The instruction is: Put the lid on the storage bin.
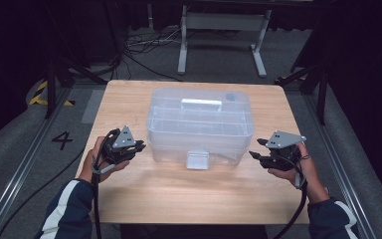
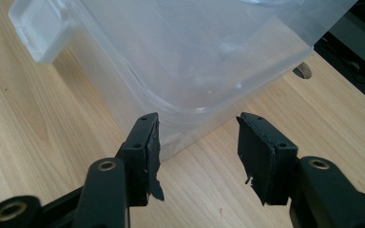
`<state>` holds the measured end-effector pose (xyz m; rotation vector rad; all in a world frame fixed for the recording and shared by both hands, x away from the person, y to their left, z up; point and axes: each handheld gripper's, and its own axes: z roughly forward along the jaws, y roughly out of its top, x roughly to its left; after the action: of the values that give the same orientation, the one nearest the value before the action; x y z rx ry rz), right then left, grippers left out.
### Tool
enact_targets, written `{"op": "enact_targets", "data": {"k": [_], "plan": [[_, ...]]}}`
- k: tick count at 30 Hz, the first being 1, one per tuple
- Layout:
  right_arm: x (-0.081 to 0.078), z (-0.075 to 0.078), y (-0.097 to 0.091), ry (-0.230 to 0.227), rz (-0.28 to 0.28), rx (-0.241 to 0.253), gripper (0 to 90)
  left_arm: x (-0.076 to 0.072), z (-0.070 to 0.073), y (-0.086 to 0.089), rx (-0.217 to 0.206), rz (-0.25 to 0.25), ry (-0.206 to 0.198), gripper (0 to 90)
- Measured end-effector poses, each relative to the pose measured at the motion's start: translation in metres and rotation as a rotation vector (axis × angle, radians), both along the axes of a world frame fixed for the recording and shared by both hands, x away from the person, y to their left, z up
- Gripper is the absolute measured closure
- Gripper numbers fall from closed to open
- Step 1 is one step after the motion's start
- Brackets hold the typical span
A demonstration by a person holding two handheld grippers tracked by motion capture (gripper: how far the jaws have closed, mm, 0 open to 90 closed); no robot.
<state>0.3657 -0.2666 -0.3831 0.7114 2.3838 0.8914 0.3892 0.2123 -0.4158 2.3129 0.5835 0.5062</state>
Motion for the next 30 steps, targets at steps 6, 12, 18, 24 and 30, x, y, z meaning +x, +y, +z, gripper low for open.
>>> {"op": "enact_targets", "data": {"k": [6, 12, 18, 24, 30], "plan": [[-0.005, -0.003, -0.004, 0.013, -0.01, -0.044, 49.5, -0.007, -0.007, 0.005, 0.005, 0.02, -0.001, 70.2], [-0.01, -0.004, -0.012, 0.014, -0.018, -0.059, 47.9, -0.014, -0.016, 0.008, 0.054, 0.088, 0.001, 51.6], [-0.013, -0.01, -0.021, 0.019, -0.029, -0.094, 44.1, -0.021, -0.027, 0.014, 0.137, 0.116, 0.016, 35.0], [-0.019, -0.017, -0.034, 0.024, -0.039, -0.125, 39.6, -0.032, -0.043, 0.034, 0.176, 0.144, 0.057, 29.3], [-0.022, -0.026, -0.046, 0.049, -0.074, -0.137, 39.0, -0.039, -0.053, 0.049, 0.159, 0.16, 0.112, 28.7]]}}
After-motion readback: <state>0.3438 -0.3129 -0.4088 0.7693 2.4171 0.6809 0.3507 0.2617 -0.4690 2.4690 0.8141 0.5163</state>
